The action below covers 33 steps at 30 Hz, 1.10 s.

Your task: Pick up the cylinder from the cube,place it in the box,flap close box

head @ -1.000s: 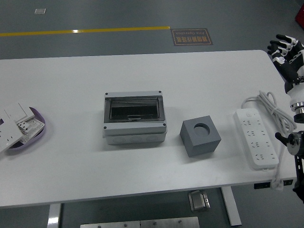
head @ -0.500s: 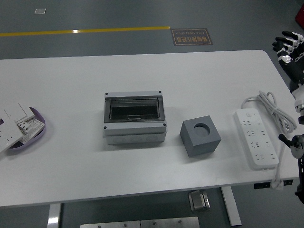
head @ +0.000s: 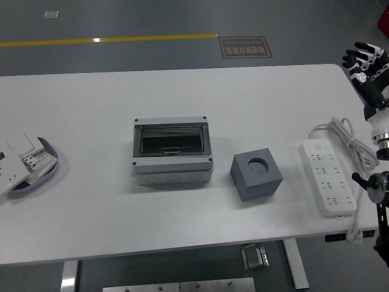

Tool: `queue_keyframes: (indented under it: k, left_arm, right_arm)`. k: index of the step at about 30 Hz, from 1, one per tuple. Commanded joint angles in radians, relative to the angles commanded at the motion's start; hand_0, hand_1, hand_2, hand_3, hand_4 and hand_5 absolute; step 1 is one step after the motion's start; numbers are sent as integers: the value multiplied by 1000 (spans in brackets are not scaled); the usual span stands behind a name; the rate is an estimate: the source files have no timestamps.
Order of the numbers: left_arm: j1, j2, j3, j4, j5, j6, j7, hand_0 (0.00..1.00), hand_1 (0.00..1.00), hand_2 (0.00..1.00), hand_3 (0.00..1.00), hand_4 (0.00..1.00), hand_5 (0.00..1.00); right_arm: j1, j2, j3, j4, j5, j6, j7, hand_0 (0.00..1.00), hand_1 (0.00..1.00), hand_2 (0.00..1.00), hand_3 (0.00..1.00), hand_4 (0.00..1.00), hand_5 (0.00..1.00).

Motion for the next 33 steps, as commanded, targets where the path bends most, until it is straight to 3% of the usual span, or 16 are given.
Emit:
queue_keyframes:
  k: [33]
  left_arm:
    - [-8,0,-2,0,3,1,0,605,582,555,598,662,269]
  right_arm:
    - [73,-22,-90,-87,8,4,-20,698,645,627,648,714,285]
